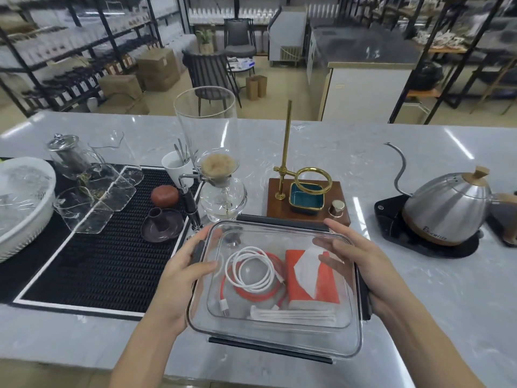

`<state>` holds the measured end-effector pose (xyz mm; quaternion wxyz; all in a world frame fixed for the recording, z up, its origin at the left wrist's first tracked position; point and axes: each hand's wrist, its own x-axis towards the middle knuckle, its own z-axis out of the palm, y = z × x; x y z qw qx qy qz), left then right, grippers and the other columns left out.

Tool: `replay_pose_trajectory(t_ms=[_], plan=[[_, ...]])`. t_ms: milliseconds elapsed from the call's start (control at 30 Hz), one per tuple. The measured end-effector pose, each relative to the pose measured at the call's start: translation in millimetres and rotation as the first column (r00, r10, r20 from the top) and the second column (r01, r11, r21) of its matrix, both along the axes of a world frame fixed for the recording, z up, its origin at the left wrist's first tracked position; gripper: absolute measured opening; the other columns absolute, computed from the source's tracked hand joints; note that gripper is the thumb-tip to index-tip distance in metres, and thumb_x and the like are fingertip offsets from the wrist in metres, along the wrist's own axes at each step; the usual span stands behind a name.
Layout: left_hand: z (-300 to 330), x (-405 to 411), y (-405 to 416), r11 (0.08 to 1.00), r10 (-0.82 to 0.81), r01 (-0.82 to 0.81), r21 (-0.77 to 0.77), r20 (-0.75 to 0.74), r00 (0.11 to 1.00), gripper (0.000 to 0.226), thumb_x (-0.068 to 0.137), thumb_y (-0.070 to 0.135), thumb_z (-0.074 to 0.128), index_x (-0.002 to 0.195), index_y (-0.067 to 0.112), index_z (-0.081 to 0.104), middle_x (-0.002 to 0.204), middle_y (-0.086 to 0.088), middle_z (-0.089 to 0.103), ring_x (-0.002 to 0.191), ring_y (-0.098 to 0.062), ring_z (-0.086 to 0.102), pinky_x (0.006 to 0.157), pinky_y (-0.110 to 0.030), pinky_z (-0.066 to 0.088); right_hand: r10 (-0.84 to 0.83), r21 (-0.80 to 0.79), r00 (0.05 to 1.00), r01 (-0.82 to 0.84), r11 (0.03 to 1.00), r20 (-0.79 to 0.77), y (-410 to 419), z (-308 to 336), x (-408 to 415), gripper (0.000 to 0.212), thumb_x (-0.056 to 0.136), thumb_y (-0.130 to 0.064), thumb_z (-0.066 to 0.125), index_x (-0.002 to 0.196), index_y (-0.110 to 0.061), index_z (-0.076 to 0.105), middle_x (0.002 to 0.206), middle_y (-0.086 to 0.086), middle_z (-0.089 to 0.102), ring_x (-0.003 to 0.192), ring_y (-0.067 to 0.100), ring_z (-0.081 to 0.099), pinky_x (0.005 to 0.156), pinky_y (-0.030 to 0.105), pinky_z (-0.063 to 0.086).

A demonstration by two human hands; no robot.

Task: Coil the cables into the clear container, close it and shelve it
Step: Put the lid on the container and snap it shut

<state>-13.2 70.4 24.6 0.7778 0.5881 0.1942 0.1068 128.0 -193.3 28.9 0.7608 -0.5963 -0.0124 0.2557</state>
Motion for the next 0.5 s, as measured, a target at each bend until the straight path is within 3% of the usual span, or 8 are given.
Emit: replay_pose_trajectory(t_ms=[167, 300, 400, 500], plan=[[-7, 5, -2, 0.998, 0.057, -0.055, 0.028, -0.069, 0.996, 0.067, 0.067, 0.002, 0.064, 0.127, 0.031, 0.064, 0.138, 0.005, 0.059, 0.132, -0.018, 0.049, 0.114, -0.048, 0.03, 0.046, -0.174, 0.987, -0.019, 0.985, 0.152, 2, -13, 14, 0.04, 0.095, 0.003, 0.054, 0.124, -0.022, 0.066, 0.114, 0.017, 0.07, 0.102, 0.02, 0.068, 0.084, 0.025, 0.054], [-17, 11, -4, 0.997, 0.066, -0.062, 0.042, -0.096, 0.993, 0.065, 0.075, -0.01, 0.06, 0.131, 0.023, 0.06, 0.135, 0.006, 0.061, 0.126, -0.014, 0.055, 0.109, -0.042, 0.038, 0.083, -0.232, 0.973, -0.031, 0.972, 0.216, -1, -24, 22, 0.048, 0.093, 0.007, 0.054, 0.123, -0.028, 0.068, 0.121, 0.004, 0.071, 0.106, 0.018, 0.067, 0.088, 0.031, 0.052], [-19, 16, -5, 0.995, 0.079, -0.072, 0.068, -0.114, 0.99, 0.062, 0.082, -0.019, 0.051, 0.132, 0.017, 0.059, 0.123, 0.01, 0.068, 0.114, -0.003, 0.062, 0.088, -0.021, 0.05, 0.096, -0.272, 0.958, -0.02, 0.962, 0.269, -1, -30, 27, 0.049, 0.094, 0.006, 0.054, 0.122, -0.031, 0.069, 0.124, -0.005, 0.07, 0.113, 0.016, 0.065, 0.096, 0.035, 0.051], [-15, 22, -8, 0.994, 0.079, -0.069, 0.079, -0.135, 0.988, 0.058, 0.083, -0.021, 0.047, 0.128, 0.014, 0.058, 0.105, 0.017, 0.069, 0.083, 0.012, 0.067, 0.061, -0.006, 0.05, 0.109, -0.334, 0.946, -0.001, 0.942, 0.304, 0, -35, 30, 0.045, 0.096, -0.001, 0.055, 0.123, -0.035, 0.067, 0.125, -0.007, 0.069, 0.113, 0.015, 0.065, 0.096, 0.037, 0.053]])
